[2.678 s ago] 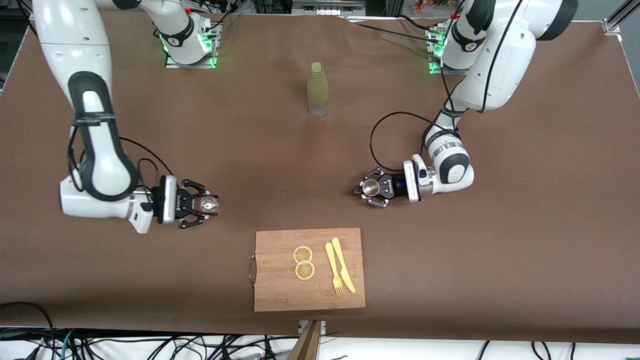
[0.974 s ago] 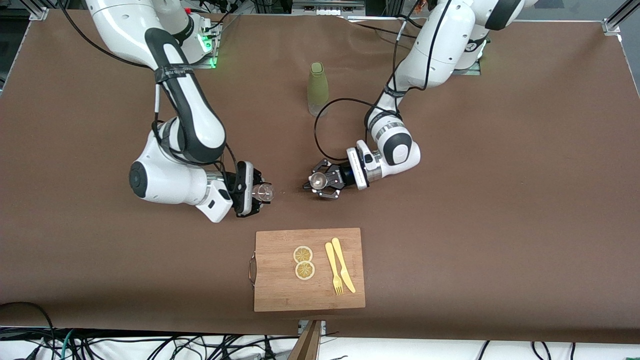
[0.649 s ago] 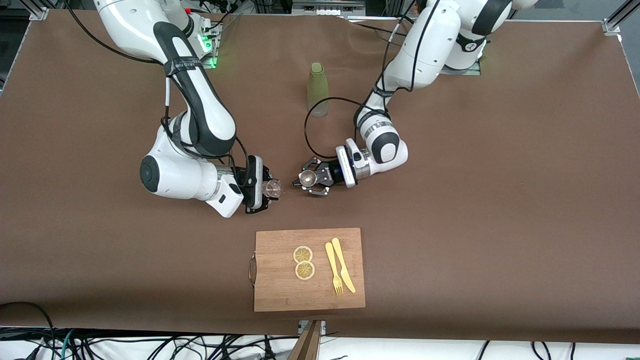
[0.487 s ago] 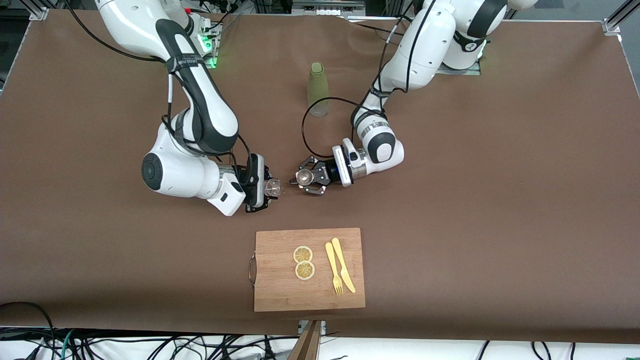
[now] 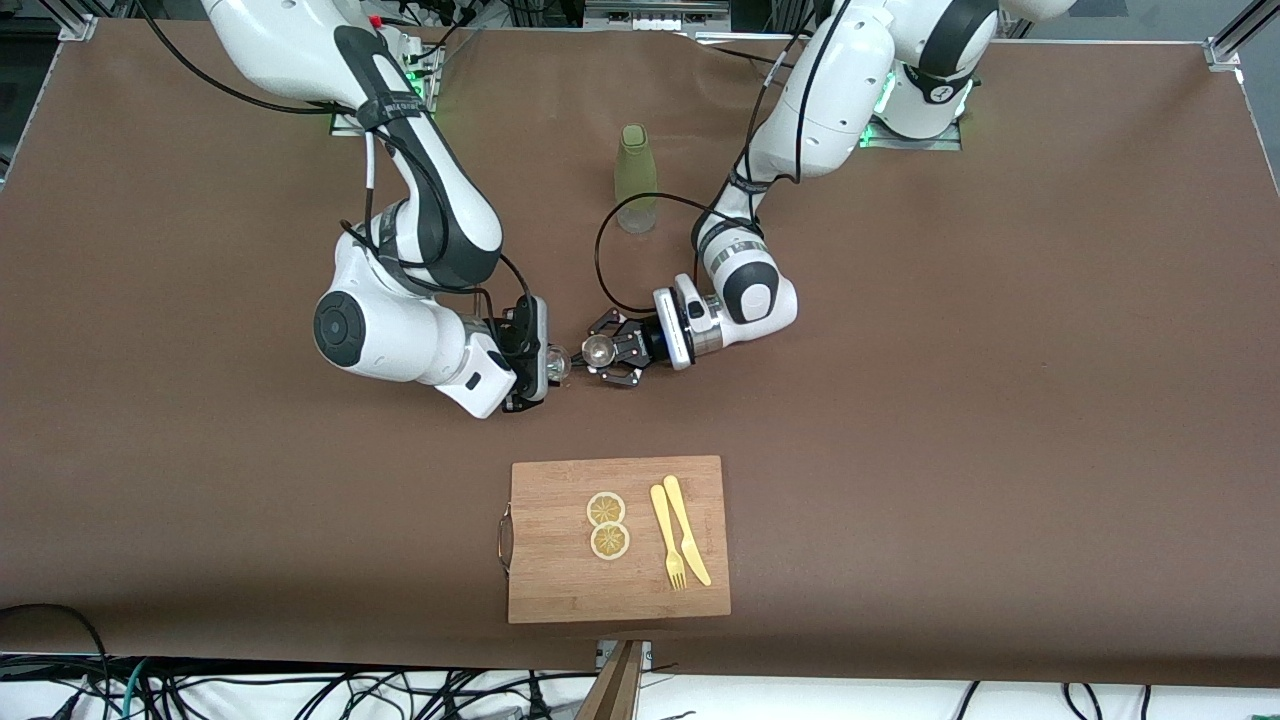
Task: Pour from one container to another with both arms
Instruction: 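Tilt the glass with the right gripper, pouring into the held jigger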
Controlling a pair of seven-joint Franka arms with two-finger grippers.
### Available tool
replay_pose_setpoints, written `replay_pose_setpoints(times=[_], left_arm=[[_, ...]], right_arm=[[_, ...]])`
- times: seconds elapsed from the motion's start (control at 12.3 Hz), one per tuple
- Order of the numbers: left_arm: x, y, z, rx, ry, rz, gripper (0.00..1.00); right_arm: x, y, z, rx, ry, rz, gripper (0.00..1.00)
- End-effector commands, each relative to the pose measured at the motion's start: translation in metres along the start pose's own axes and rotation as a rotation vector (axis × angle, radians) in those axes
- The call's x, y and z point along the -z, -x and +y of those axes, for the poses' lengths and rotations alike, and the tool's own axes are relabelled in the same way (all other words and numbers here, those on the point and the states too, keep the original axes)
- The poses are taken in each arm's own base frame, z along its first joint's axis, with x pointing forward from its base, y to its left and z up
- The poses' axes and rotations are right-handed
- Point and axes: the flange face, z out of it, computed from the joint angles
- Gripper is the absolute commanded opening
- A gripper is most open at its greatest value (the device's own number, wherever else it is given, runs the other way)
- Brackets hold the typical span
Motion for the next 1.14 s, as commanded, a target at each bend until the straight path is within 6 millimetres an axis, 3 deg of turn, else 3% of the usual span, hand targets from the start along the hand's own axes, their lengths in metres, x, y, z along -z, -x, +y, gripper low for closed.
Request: replay_pose_setpoints(times=[0.0, 1.05], left_arm=[[-0.012, -0.001, 0.005, 0.01, -0.058, 0.03, 0.0], [-0.022, -0.006, 0.012, -0.008, -0.095, 0.023, 0.0]], right_arm=[[0.007, -0.005, -0.02, 0.015, -0.005, -0.031, 0.37], [-0.007, -0.014, -0.046, 0.059, -0.039, -0.081, 0.37]])
